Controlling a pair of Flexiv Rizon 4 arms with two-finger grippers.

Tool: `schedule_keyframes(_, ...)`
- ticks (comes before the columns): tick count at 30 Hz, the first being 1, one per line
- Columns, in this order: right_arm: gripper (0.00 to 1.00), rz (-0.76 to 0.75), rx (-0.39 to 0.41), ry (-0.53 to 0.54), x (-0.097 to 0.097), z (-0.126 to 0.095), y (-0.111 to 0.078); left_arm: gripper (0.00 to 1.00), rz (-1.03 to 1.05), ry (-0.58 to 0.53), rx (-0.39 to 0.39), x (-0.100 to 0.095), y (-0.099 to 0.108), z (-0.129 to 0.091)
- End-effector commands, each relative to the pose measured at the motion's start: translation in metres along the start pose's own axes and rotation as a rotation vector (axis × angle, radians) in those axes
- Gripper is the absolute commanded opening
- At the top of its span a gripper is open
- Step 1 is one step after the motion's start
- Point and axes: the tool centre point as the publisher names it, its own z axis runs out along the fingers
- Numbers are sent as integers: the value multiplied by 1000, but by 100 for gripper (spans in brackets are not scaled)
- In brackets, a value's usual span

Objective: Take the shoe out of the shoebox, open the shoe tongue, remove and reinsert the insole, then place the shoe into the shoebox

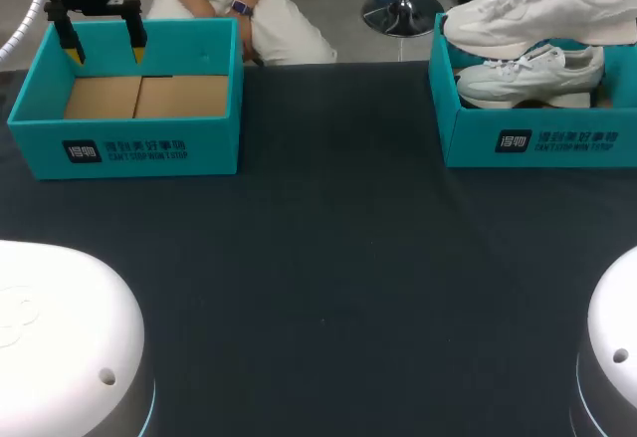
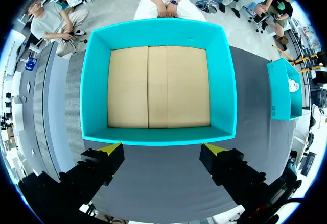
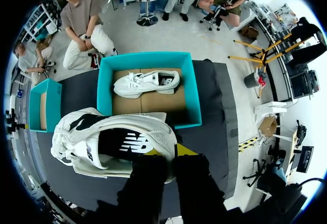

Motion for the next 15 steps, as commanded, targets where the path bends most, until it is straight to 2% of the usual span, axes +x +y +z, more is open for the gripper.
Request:
schedule_keyframes(1,0,-7,-83,1,19,-5,-58,100,0,-1,-1,0,0,0)
schedule_keyframes(6,0,-23,-48,23,46,-6,-90,100,0,-1,-1,0,0,0)
schedule_keyframes(15,0,-37,-2,57,86,-8,-132,100,0,-1,-1,0,0,0)
